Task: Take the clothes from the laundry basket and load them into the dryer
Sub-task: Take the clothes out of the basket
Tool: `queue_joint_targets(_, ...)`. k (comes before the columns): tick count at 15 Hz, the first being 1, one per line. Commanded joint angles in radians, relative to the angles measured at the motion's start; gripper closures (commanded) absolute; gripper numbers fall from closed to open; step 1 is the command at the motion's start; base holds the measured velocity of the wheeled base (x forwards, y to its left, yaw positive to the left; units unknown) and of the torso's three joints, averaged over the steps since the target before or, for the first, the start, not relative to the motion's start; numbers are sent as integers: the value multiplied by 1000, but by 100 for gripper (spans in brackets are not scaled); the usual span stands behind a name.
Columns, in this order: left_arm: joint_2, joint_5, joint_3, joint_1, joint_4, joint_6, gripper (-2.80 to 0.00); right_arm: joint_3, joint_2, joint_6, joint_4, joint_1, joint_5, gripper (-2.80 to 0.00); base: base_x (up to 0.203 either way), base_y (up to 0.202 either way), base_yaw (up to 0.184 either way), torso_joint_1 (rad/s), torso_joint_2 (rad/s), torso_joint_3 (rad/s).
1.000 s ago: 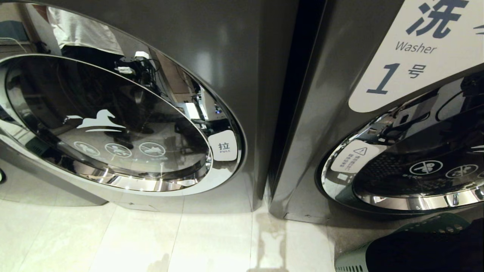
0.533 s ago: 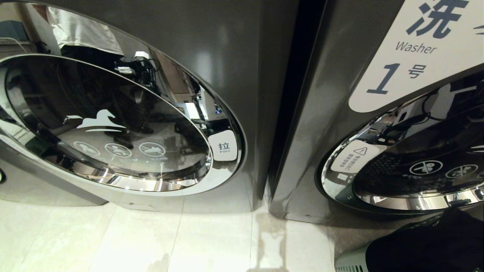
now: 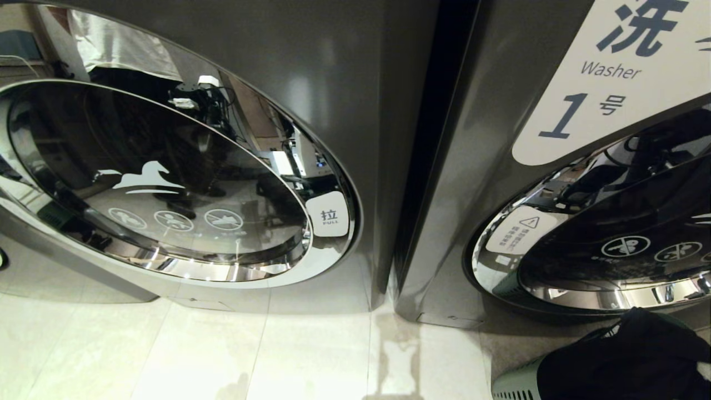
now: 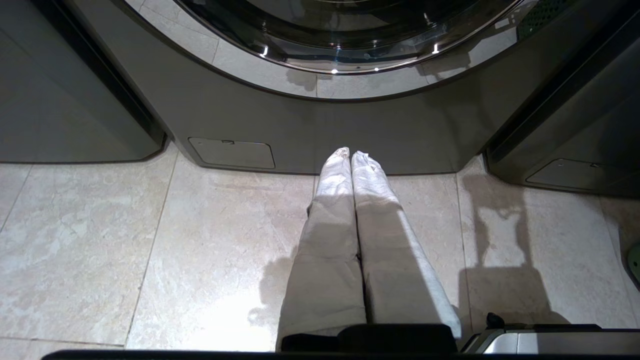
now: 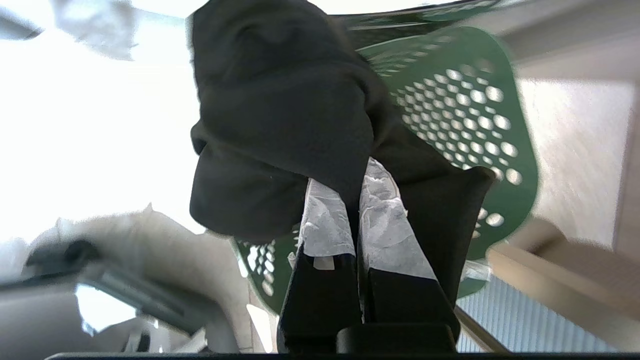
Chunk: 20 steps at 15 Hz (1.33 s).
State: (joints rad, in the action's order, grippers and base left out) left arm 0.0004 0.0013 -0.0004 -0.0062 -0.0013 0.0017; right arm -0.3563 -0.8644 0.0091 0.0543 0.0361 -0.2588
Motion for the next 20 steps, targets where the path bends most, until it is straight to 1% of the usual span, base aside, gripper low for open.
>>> queue_joint_targets(1, 0, 0, -1, 0, 0, 0, 0, 51, 108, -26, 1, 38, 25, 0, 0, 0, 0, 0, 0, 0)
queue_joint_targets(3, 0, 0, -1, 0, 0, 0, 0, 91, 175, -78, 1, 45, 113, 0, 0, 0, 0, 0, 0, 0)
queue_joint_targets(4, 0, 0, -1, 0, 0, 0, 0, 107, 205, -92, 0, 45, 137, 0, 0, 0, 0, 0, 0, 0)
queue_joint_targets(7, 0, 0, 0, 0, 0, 0, 0, 198, 327, -114, -5, 35, 189, 0, 0, 0, 0, 0, 0, 0)
queue_joint_targets(9, 0, 0, 0, 0, 0, 0, 0, 298, 427, -121, -46, 32, 208, 0, 0, 0, 0, 0, 0, 0)
queue_joint_targets(10, 0, 0, -1, 0, 0, 0, 0, 339, 478, -131, -74, 26, 240, 0, 0, 0, 0, 0, 0, 0)
queue_joint_targets(11, 0, 0, -1, 0, 0, 0, 0, 349, 520, -148, -74, -1, 282, 0, 0, 0, 0, 0, 0, 0)
queue_joint_targets(12, 0, 0, 0, 0, 0, 0, 0, 353, 552, -168, -59, -38, 303, 0, 0, 0, 0, 0, 0, 0)
queue_joint_targets(13, 0, 0, -1, 0, 0, 0, 0, 354, 570, -178, -53, -64, 312, 0, 0, 0, 0, 0, 0, 0)
queue_joint_targets(14, 0, 0, 0, 0, 0, 0, 0, 355, 587, -177, -51, -69, 313, 0, 0, 0, 0, 0, 0, 0)
queue_joint_targets(18, 0, 0, 0, 0, 0, 0, 0, 356, 704, -156, -51, -59, 308, 0, 0, 0, 0, 0, 0, 0)
queue_joint_targets(20, 0, 0, 0, 0, 0, 0, 0, 356, 765, -140, -51, -53, 284, 0, 0, 0, 0, 0, 0, 0)
